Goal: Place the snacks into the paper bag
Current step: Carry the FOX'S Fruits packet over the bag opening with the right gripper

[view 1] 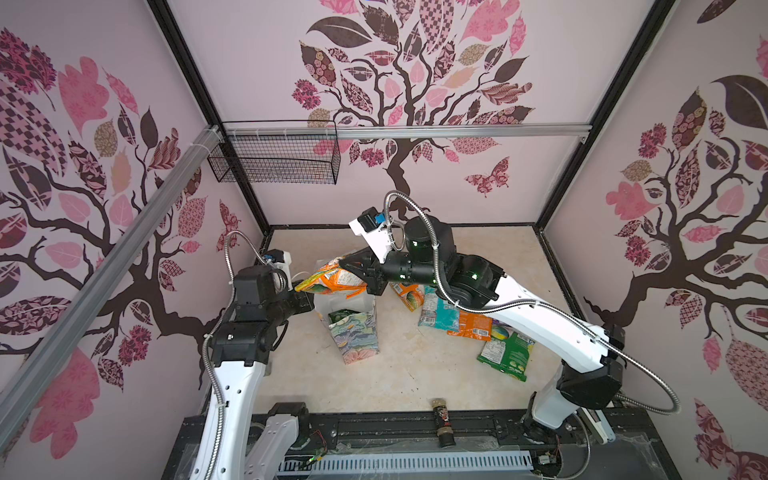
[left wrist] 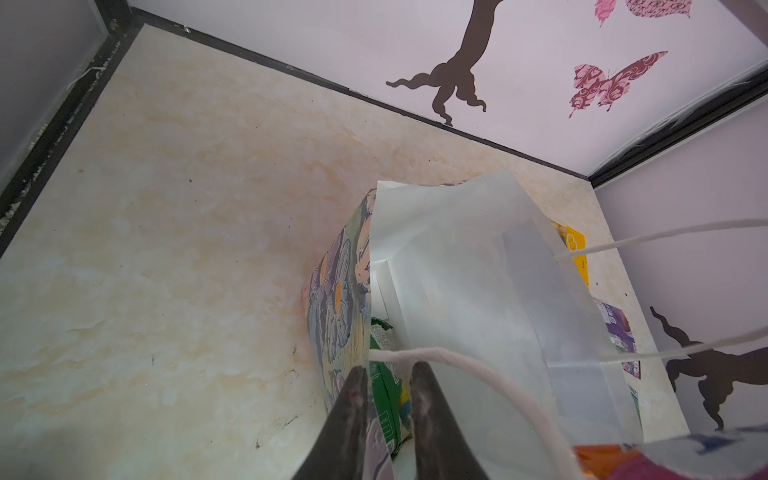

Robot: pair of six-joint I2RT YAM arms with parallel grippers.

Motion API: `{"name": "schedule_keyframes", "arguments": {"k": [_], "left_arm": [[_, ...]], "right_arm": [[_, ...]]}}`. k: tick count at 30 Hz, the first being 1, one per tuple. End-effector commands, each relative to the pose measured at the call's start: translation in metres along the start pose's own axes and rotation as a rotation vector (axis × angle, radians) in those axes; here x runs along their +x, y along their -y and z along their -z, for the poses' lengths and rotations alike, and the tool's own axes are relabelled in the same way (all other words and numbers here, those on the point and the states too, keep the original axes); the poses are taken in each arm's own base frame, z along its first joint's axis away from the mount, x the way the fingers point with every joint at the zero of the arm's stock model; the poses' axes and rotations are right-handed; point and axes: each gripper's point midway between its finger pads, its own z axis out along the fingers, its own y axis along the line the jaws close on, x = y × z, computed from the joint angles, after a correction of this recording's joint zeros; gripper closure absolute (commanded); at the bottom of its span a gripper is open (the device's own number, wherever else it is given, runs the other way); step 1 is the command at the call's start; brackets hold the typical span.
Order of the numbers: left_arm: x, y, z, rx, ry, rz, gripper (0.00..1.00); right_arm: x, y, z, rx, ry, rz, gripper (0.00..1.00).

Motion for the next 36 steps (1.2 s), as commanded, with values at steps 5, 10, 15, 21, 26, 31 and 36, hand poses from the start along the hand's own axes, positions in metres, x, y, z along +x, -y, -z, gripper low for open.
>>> {"name": "schedule_keyframes", "arguments": {"k": [5, 10, 15, 21, 26, 31, 36], "left_arm": [[-0.001, 0.0, 0.004, -0.008, 0.012, -0.016, 0.76], [0.0, -0.002, 0.003, -0.016, 0.005, -0.016, 0.77], [-0.001, -0.004, 0.006, -0.033, 0.01, -0.024, 0.77], [-0.001, -0.005, 0.004, -0.038, 0.008, -0.021, 0.77], [0.0, -0.005, 0.003, -0.036, 0.003, -0.019, 0.77], [0.0, -0.004, 0.004, -0.029, 0.009, -0.018, 0.77], [0.0, -0.004, 0.002, -0.03, 0.006, -0.017, 0.77]], "right_arm": [[0.005, 0.025, -0.003, 0.031, 0.006, -0.022, 1.0], [0.017, 0.022, -0.007, 0.007, -0.059, 0.003, 1.0], [0.025, 0.022, 0.003, 0.018, -0.087, 0.035, 1.0], [0.028, 0.011, 0.005, -0.046, -0.099, 0.029, 1.0], [0.038, 0.016, -0.007, -0.035, -0.156, 0.016, 1.0], [0.051, 0.018, -0.02, 0.044, -0.233, 0.07, 1.0], [0.059, 0.015, -0.028, 0.059, -0.286, 0.084, 1.0]]}}
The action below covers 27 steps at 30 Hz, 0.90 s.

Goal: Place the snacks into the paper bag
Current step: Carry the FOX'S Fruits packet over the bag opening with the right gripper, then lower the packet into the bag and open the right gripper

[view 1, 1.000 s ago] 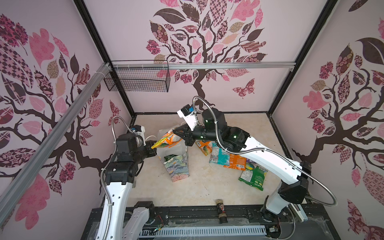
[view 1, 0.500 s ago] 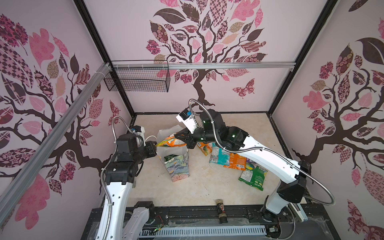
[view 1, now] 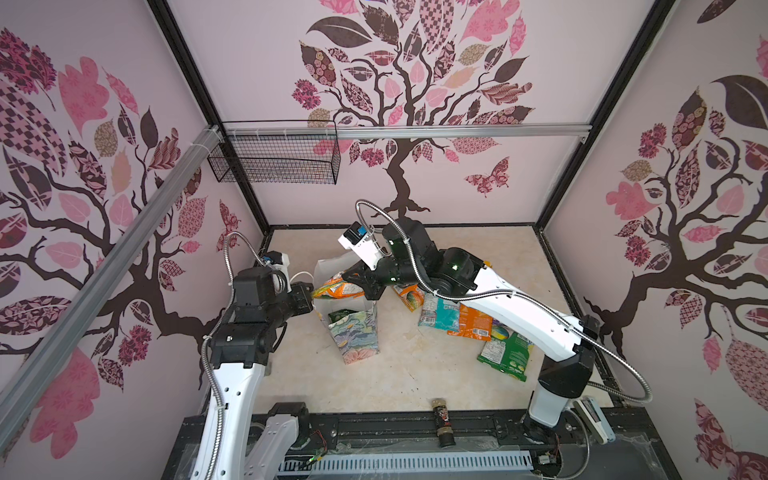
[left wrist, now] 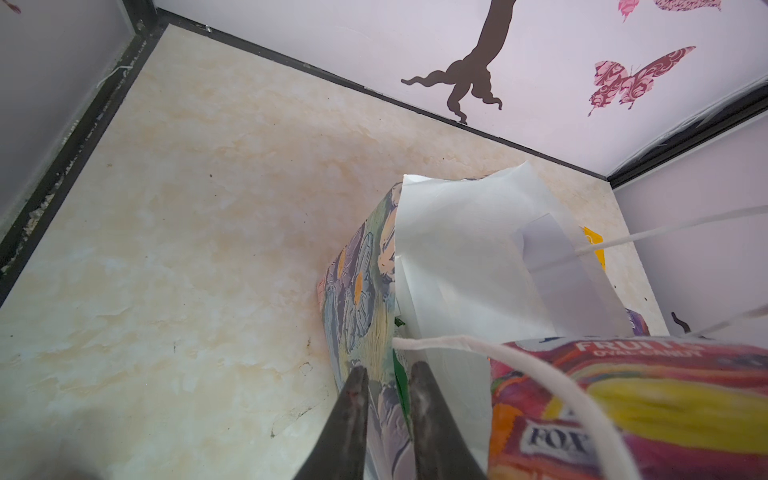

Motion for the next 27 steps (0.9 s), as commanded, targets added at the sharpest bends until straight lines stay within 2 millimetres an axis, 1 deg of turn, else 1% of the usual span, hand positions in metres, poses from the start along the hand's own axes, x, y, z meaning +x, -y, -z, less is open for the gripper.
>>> {"name": "schedule_keyframes", "arguments": {"k": [1, 4, 6, 8, 12, 17, 22, 27], "left_arm": [[-0.004, 0.003, 0.002, 0.011, 0.019, -0.018, 0.77], [-0.003, 0.001, 0.001, 0.001, 0.017, -0.02, 0.77], [-0.004, -0.001, 0.002, -0.011, 0.022, -0.022, 0.77], [-0.004, -0.001, 0.003, -0.015, 0.024, -0.024, 0.77], [-0.005, -0.003, 0.006, -0.026, 0.029, -0.028, 0.77], [-0.005, -0.004, 0.008, -0.038, 0.034, -0.03, 0.77], [-0.006, -0.007, 0.01, -0.052, 0.039, -0.032, 0.77], [-0.005, -0.007, 0.009, -0.051, 0.034, -0.03, 0.77]], "right_arm": [[0.0, 0.002, -0.002, 0.051, -0.033, 0.036, 1.0], [0.001, 0.012, 0.0, 0.136, -0.052, 0.039, 1.0], [0.01, 0.014, -0.002, 0.173, -0.091, 0.048, 1.0], [0.005, 0.014, 0.002, 0.197, -0.087, 0.056, 1.0], [0.008, 0.015, 0.003, 0.258, -0.113, 0.071, 1.0], [0.009, 0.025, 0.006, 0.336, -0.13, 0.069, 1.0], [0.012, 0.027, 0.011, 0.353, -0.144, 0.07, 1.0], [0.013, 0.023, 0.013, 0.333, -0.144, 0.079, 1.0]]}}
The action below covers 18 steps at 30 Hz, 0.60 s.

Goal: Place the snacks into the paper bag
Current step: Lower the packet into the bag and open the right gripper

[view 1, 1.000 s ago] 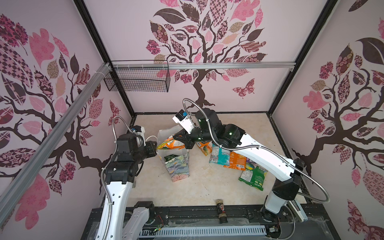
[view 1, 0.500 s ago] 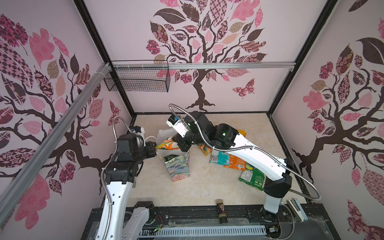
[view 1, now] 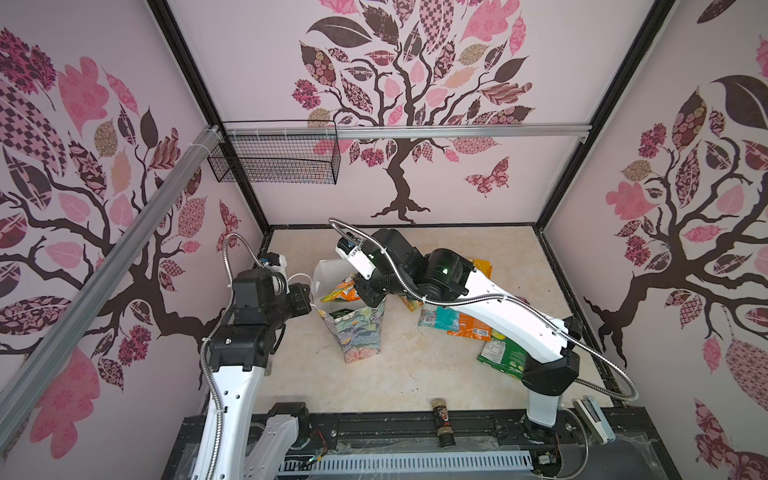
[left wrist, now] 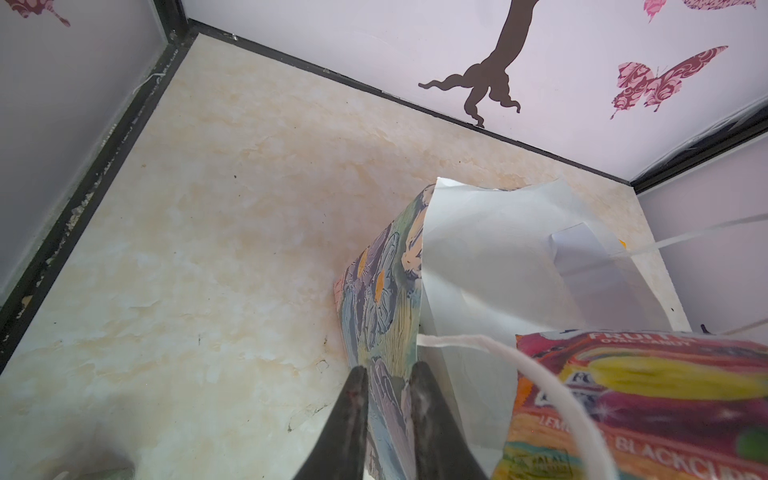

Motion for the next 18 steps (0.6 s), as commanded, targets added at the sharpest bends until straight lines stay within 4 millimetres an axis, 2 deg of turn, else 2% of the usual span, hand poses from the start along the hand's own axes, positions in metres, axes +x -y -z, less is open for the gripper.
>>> {"name": "schedule_keyframes", "arguments": {"k": [1, 12, 18], "left_arm": [[-0.005, 0.001, 0.004, 0.001, 0.021, -0.021, 0.77], [-0.005, 0.003, 0.005, 0.007, 0.026, -0.019, 0.77], [-0.005, 0.008, 0.002, 0.042, 0.023, -0.016, 0.77]], "right_arm": [[-0.01, 0.0, 0.005, 0.008, 0.033, 0.018, 1.0], [-0.006, -0.011, -0.015, -0.023, -0.018, 0.042, 1.0], [-0.006, -0.012, -0.022, -0.018, -0.028, 0.045, 0.88]]}}
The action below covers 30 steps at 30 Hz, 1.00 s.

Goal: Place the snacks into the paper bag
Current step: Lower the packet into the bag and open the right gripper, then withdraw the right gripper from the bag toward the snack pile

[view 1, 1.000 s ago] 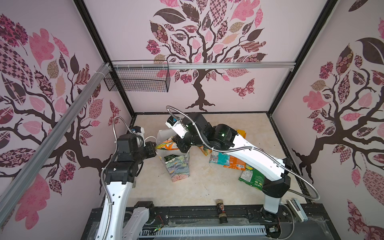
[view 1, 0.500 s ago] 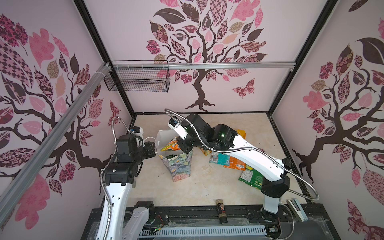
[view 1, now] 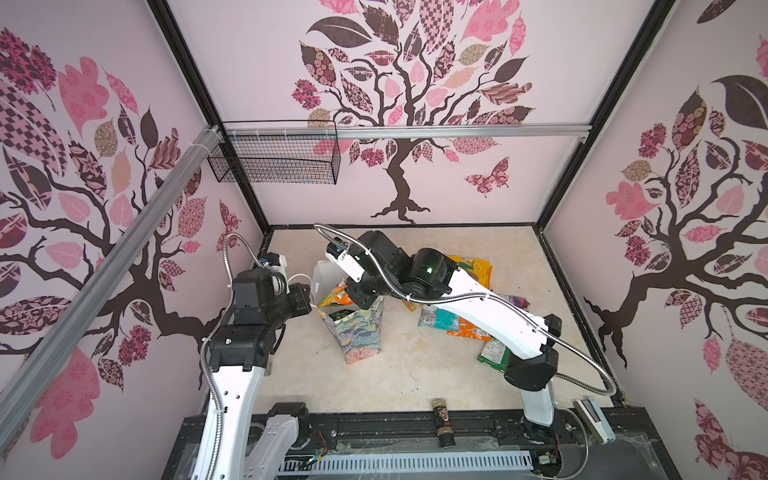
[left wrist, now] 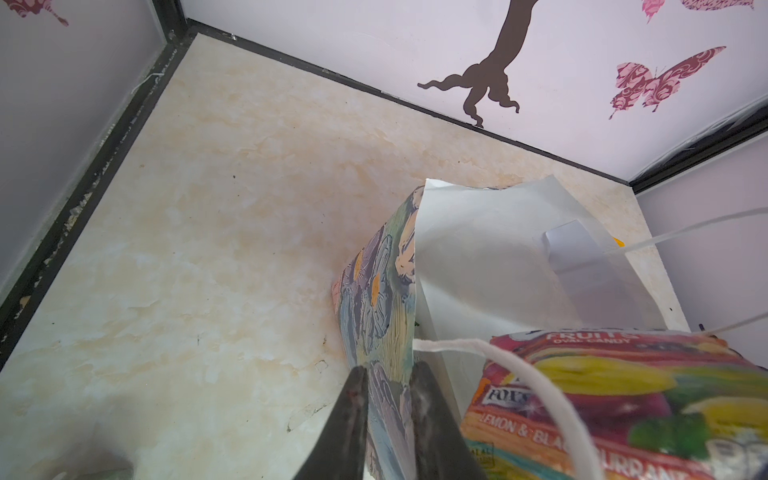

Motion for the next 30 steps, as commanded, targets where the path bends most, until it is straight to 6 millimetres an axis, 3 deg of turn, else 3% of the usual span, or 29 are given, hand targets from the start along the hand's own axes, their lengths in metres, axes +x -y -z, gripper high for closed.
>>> {"name": "schedule_keyframes", "arguments": {"k": [1, 21, 26, 30], "left_arm": [[-0.004, 0.008, 0.002, 0.043, 0.023, -0.021, 0.77], [-0.004, 0.012, -0.004, 0.071, 0.009, -0.019, 0.78], [-0.003, 0.012, -0.005, 0.073, 0.01, -0.017, 0.78], [-0.003, 0.012, -0.006, 0.073, 0.005, -0.019, 0.78]], "right_arm": [[-0.01, -0.001, 0.005, 0.002, 0.028, 0.006, 0.85], [-0.018, -0.01, 0.009, -0.047, 0.061, 0.004, 0.81], [-0.032, -0.008, 0.027, -0.052, 0.142, -0.021, 0.78], [-0.047, 0.004, 0.063, -0.013, 0.233, -0.05, 0.76]]}}
